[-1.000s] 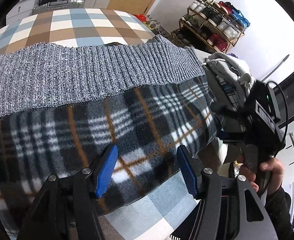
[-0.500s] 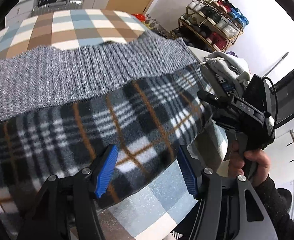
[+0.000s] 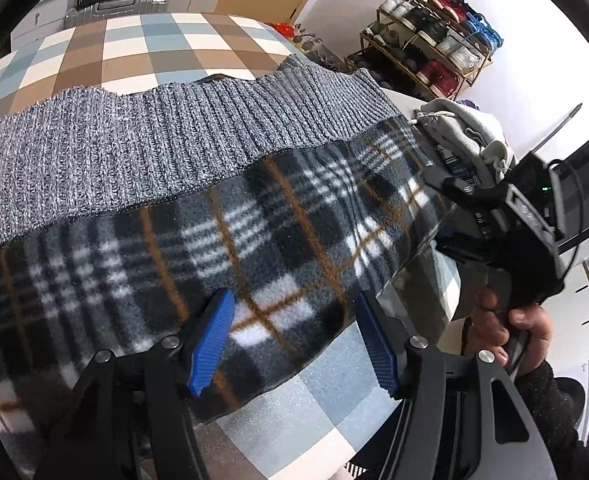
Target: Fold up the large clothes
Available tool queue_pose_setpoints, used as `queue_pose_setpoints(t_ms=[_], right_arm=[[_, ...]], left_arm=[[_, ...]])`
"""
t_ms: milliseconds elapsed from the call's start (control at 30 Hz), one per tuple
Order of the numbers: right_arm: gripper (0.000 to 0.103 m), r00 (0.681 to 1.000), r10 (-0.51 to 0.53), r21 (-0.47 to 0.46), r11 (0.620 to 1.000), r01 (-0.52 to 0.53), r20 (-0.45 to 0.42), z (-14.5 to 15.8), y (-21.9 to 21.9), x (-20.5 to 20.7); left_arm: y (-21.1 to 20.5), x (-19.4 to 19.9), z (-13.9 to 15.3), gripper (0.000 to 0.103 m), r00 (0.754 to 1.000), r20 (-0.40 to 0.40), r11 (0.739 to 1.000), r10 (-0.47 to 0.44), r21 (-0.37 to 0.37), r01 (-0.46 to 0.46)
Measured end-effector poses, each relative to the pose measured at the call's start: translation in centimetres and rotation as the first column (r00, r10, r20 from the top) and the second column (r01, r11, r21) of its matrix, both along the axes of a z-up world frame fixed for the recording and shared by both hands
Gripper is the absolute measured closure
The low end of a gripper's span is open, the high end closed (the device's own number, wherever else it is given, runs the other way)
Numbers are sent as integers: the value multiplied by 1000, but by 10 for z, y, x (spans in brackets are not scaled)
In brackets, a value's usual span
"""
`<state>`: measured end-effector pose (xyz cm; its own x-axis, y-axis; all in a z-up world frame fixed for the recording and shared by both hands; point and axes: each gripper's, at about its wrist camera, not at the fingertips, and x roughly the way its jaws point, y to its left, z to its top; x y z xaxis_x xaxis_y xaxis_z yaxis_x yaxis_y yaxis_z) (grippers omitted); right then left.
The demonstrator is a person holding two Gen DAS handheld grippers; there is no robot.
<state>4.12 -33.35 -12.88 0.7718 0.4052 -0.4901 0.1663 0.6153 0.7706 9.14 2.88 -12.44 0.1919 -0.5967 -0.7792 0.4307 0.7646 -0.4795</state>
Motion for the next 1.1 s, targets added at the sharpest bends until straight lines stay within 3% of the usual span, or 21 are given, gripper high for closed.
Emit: queue_pose_setpoints(t_ms=[133, 267, 333, 400, 500, 567, 733, 900, 1100], right_arm=[[34, 995, 11, 8, 1000, -10, -98, -16, 5, 16], [29, 994, -12, -21, 1000, 10, -108, -14, 9, 21], [33, 993, -30, -35, 999, 26, -111, -12, 9, 23], [52, 993, -45, -68, 997, 38, -111, -10, 8, 24], [67, 995, -46, -69, 997, 39, -92, -8, 6, 22], [71, 996, -43, -70, 997, 38, -83, -6, 5, 20], [75, 996, -58, -175, 983, 47, -62, 11, 16, 15], [76, 998, -50, -265, 963, 54, 24, 38, 29, 3], [77, 996, -55, -348, 935, 76, 70, 52, 28, -17]], left_arm=[[5, 1, 0, 46, 1000, -8, 1000, -7, -13, 7], [11, 3, -1, 46, 1000, -13, 1000, -13, -17, 13], [12, 2, -1, 46, 1000, -10, 1000, -17, -12, 16], [11, 2, 0, 46, 1000, -4, 1000, -22, -3, 22], [6, 0, 0, 46, 999, 10, 999, -37, 20, 37], [2, 0, -5, 46, 999, 9, 998, -51, 33, 51], [-2, -1, -4, 36, 998, 11, 998, -68, 2, 68], [-14, -6, -3, 26, 996, 25, 996, -86, 5, 86], [-42, -18, -1, 25, 986, 32, 987, -161, 17, 160]])
